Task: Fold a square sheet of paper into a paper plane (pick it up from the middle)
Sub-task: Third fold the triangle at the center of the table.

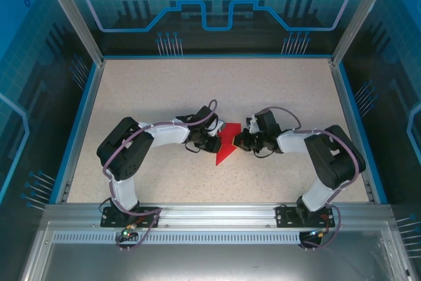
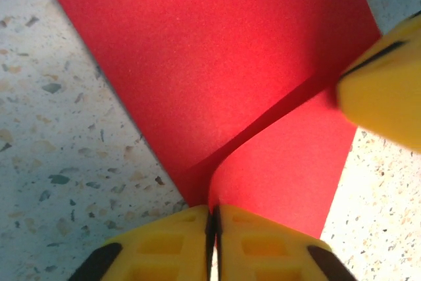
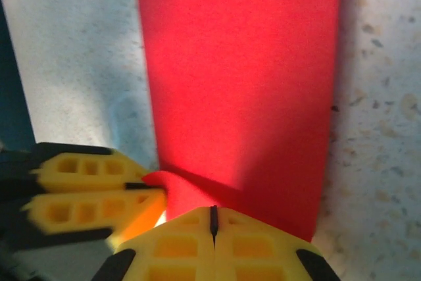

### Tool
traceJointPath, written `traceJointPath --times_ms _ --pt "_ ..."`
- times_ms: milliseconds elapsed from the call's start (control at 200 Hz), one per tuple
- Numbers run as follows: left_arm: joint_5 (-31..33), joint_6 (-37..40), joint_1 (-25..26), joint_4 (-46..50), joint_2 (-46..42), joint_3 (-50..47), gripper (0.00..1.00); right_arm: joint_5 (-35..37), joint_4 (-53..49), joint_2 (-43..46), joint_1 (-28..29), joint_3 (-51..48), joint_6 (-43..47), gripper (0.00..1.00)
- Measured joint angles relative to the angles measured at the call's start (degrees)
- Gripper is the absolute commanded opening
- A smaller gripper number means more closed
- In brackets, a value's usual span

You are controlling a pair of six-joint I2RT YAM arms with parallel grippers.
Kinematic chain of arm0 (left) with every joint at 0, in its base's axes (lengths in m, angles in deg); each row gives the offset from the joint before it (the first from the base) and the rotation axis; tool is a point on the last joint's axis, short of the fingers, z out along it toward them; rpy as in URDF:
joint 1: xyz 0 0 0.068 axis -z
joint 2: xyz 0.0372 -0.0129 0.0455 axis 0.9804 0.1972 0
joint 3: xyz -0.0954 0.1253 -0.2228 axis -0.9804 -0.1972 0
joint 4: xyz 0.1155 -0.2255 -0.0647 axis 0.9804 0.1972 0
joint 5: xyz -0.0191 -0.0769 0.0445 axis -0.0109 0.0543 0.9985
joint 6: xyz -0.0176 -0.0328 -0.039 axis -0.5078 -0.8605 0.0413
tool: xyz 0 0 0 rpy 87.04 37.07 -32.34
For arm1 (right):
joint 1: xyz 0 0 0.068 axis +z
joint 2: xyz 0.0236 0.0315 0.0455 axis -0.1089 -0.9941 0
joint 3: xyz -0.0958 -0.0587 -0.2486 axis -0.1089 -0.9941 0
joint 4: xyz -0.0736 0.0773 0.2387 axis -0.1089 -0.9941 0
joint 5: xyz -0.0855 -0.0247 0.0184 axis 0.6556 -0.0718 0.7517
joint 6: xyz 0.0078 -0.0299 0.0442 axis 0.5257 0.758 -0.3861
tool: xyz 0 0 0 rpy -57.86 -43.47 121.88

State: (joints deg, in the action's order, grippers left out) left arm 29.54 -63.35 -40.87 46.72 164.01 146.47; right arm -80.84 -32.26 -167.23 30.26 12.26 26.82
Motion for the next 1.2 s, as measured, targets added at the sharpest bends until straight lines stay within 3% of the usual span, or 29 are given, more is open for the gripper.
traceJointPath --times_ms 75,285,450,650,855,1200 --pt "-0.1 -0.9 0.0 0.3 -0.6 -0.1 0.29 -1.0 1.7 -2.1 -0.2 0.1 -0.4 0.01" --pt "2.1 -3.8 -0.1 3.6 -7.0 -1.5 0.39 -1.7 3.2 -2.6 0.0 0.1 -0.6 0.02" --pt "3.0 -8.0 -1.1 4.4 -12.1 -1.5 0.28 -1.6 0.1 0.1 0.0 0.1 -0.5 0.06" --pt "-2.4 -10.4 -1.7 4.9 -10.7 0.6 0.16 1.4 -4.6 11.2 0.8 -0.7 -1.0 0.08" --pt "-10.1 -12.0 -1.8 8.9 -5.0 7.5 0.15 5.4 -9.7 19.3 3.3 -4.5 -5.2 0.08" --pt "-10.9 -12.9 -3.3 9.4 -0.1 10.1 0.15 11.4 -14.7 24.8 9.9 -4.7 -7.5 0.10"
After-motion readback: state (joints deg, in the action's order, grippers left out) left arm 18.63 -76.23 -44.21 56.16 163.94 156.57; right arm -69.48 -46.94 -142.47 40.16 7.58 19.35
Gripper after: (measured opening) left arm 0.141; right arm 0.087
